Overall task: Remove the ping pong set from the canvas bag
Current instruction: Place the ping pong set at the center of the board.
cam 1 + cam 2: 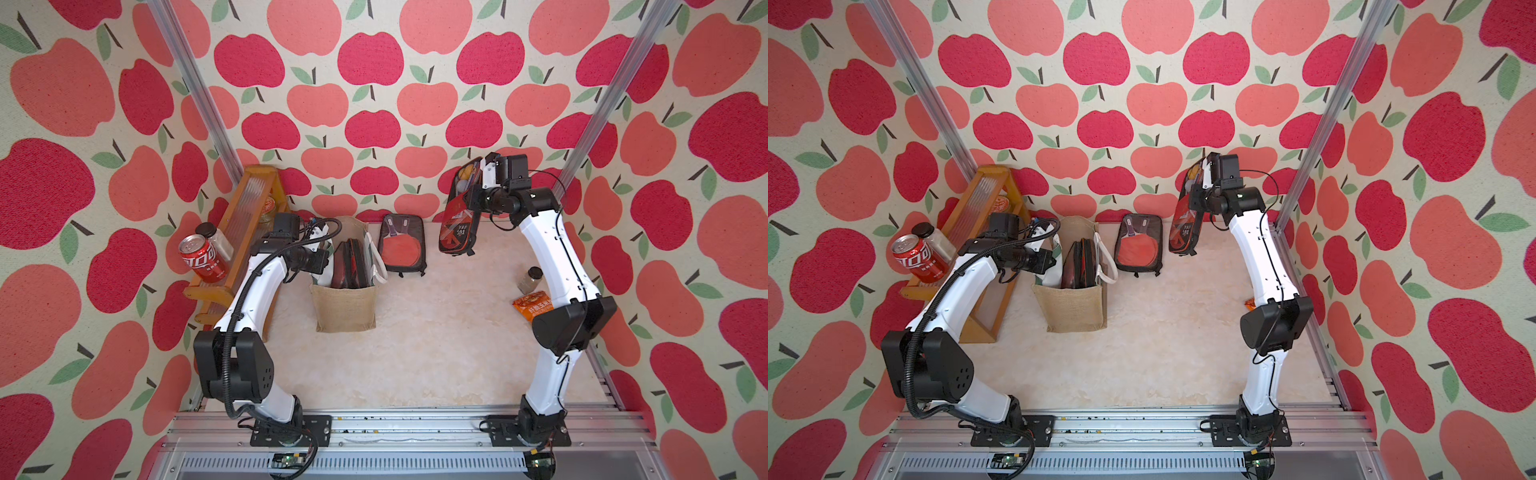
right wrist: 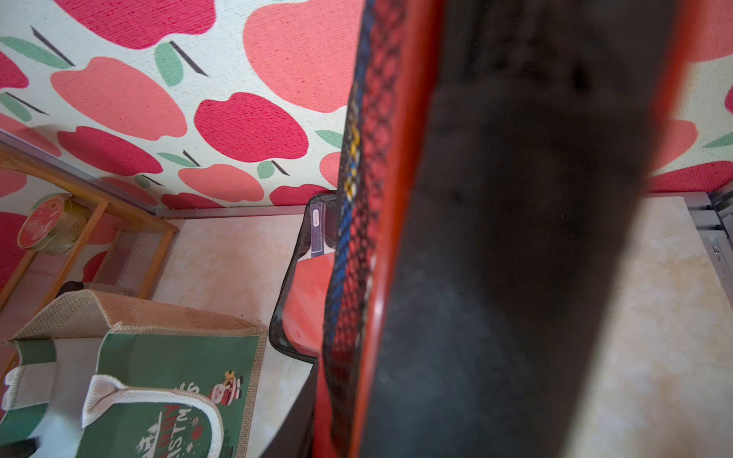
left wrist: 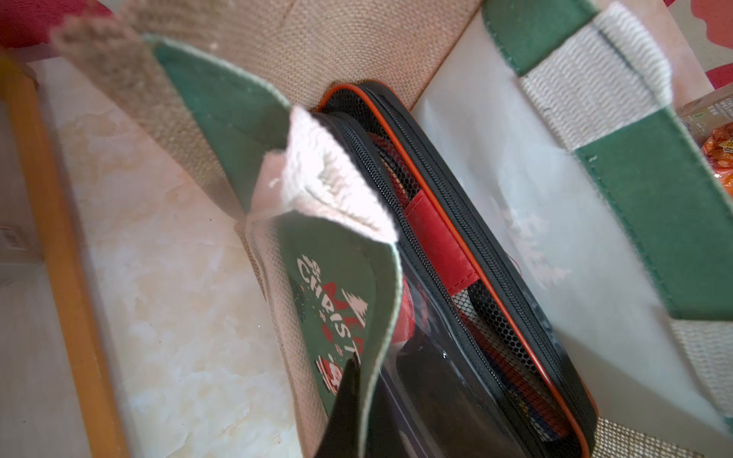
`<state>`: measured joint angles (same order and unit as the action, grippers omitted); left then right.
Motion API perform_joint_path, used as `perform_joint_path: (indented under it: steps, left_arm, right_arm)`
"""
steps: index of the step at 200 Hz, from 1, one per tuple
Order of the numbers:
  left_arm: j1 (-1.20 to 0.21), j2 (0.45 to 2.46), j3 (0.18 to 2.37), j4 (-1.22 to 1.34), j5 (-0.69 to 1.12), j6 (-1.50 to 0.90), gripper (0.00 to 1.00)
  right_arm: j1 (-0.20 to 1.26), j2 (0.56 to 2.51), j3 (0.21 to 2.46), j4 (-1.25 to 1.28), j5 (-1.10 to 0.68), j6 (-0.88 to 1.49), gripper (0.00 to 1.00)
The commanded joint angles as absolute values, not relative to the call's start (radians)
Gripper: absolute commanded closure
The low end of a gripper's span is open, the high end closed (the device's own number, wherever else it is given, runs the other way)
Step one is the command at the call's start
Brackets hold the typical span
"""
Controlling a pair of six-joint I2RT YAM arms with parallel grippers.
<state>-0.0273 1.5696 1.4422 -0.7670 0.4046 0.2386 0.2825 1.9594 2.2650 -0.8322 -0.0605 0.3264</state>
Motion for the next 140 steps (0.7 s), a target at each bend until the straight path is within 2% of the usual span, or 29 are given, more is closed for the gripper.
perform_joint_path:
  steps: [1,97,140]
  left_arm:
    - [-0.016,1.584,1.457,-0.784,0.39,0.256,1.0]
    - [-0.006,1.568,1.445,-0.778,0.401,0.261,1.0]
    - [-0.005,1.551,1.428,-0.774,0.411,0.25,1.0]
  right_arm:
    - [0.25,1.983,2.263,-0.771,-0.211,0.351,1.0]
    - [0.115,2.217,2.25,-0.633,-0.567,0.391,1.0]
    - [0.088,2.349,2.311,-0.632,-0.664,0.363,1.0]
